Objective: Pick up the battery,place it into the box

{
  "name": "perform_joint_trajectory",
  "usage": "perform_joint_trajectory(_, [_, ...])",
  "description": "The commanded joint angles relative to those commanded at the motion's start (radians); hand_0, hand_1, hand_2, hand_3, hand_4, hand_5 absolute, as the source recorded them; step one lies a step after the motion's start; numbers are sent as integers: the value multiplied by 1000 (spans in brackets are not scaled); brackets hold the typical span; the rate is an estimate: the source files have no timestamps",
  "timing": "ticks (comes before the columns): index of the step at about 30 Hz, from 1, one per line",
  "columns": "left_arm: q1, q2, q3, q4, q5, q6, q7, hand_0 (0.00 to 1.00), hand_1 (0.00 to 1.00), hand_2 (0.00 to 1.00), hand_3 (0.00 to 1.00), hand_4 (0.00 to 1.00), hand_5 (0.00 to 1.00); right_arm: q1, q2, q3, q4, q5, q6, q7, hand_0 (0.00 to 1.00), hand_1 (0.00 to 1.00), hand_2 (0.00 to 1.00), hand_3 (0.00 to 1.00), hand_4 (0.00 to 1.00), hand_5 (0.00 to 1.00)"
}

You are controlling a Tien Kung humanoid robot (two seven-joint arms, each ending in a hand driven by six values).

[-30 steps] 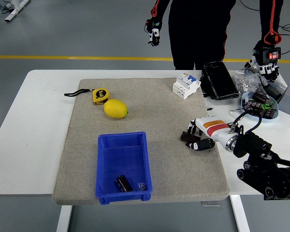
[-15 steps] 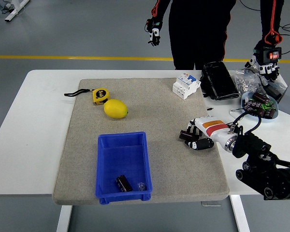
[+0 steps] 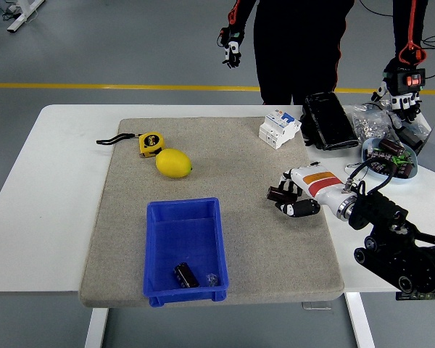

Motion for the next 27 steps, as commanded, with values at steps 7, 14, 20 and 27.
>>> perform_joint_trajectory(7, [1, 2, -1, 1, -1, 1, 0, 653, 650, 659, 581, 628, 582, 7, -8, 21, 104, -64, 5, -27, 174, 349, 437, 435, 688, 322])
perform_joint_trajectory(14, [4, 5, 0, 2, -4, 0, 1, 655, 650, 659, 582, 629, 580, 17, -7, 17, 226, -133, 20, -71, 174, 349, 437, 435, 676, 321])
perform_joint_trajectory(20, [7, 7, -2, 2, -1, -2, 3, 656, 649, 659, 582, 630, 581, 34, 14, -15, 354, -223, 44, -126, 173, 348, 437, 435, 671, 318])
perform_joint_trajectory(27, [7, 10, -1, 2, -3, -1, 5, 656, 649, 663, 582, 630, 581, 66, 40, -67, 488, -291, 82, -176, 174, 348, 439, 437, 668, 312])
